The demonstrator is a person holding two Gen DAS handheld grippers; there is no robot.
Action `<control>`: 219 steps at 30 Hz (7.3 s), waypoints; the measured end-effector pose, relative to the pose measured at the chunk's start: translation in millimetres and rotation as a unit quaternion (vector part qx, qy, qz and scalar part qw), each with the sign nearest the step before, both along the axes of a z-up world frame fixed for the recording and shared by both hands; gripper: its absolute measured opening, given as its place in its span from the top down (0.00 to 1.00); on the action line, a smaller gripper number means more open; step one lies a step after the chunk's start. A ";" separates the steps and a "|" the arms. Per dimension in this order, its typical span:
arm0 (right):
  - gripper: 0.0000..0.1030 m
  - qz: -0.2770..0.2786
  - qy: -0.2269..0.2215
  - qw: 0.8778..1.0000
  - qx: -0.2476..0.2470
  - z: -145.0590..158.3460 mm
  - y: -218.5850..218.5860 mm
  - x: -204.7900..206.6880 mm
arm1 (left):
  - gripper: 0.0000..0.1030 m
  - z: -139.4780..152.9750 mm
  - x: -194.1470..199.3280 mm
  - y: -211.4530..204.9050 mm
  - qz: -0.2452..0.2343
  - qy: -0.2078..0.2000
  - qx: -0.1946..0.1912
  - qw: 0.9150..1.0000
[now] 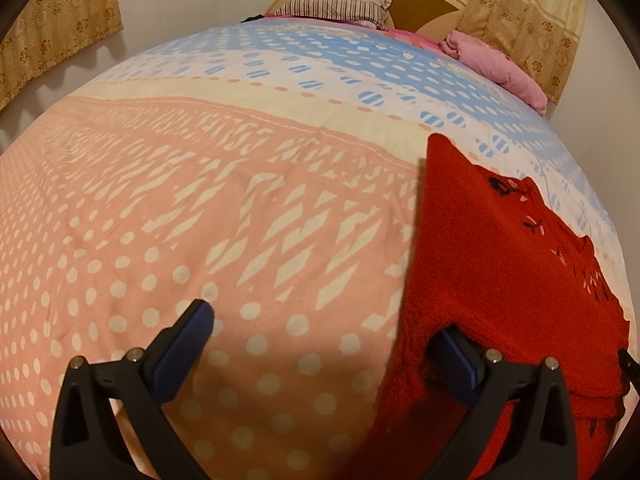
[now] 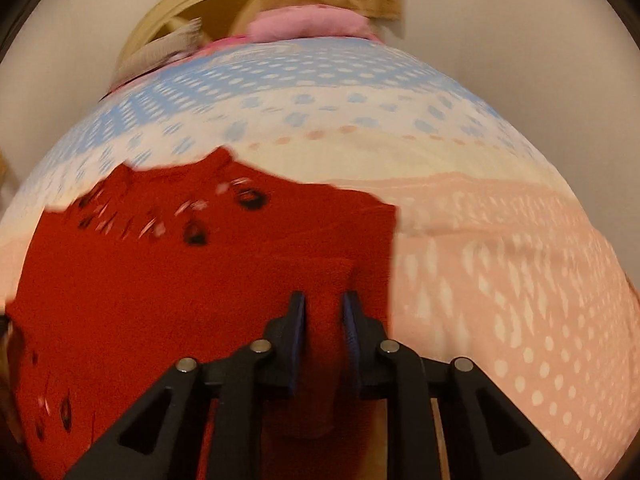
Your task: Fold small clothes
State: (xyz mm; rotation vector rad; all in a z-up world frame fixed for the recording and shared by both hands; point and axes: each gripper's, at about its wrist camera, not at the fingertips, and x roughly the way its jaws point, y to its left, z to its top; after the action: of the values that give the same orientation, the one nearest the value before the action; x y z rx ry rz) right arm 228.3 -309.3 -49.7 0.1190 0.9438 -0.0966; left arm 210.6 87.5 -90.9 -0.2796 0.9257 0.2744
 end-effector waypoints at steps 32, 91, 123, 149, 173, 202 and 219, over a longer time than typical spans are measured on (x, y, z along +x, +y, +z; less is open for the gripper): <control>0.75 0.037 -0.001 0.987 0.155 27.9 4.0 -321.0 | 0.00 14.8 -234.5 -0.6 -0.318 -0.010 -0.030 0.948; 0.93 0.078 0.017 0.943 0.323 21.5 20.4 -324.5 | 0.83 6.7 -250.8 20.6 -0.346 0.063 -0.217 0.910; 0.93 0.029 -0.004 0.970 0.242 11.7 12.6 -187.8 | 0.30 5.8 -236.4 14.0 -0.391 0.084 -0.242 0.884; 0.93 -0.018 -0.005 0.963 0.268 6.6 -10.6 -133.4 | 0.92 39.4 -68.5 18.9 -0.316 0.020 -0.167 0.934; 0.93 -0.024 -0.015 0.962 0.272 -0.3 -7.3 -136.8 | 0.74 8.1 -112.3 -17.4 -0.351 -0.084 -0.070 0.930; 0.61 -0.040 -0.146 0.913 0.380 34.9 -62.5 -174.8 | 0.87 -4.9 -100.0 -17.5 -0.315 -0.071 -0.109 0.940; 0.63 0.073 -0.053 0.992 0.084 6.2 16.1 -136.9 | 0.57 -4.2 -91.6 -30.7 -0.322 -0.071 -0.112 0.937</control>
State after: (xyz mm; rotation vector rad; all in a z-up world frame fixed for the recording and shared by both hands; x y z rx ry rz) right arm 91.4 -293.2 -43.5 0.2078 0.8502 0.1233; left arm 119.1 56.8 -95.1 -0.1888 0.8570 -0.4540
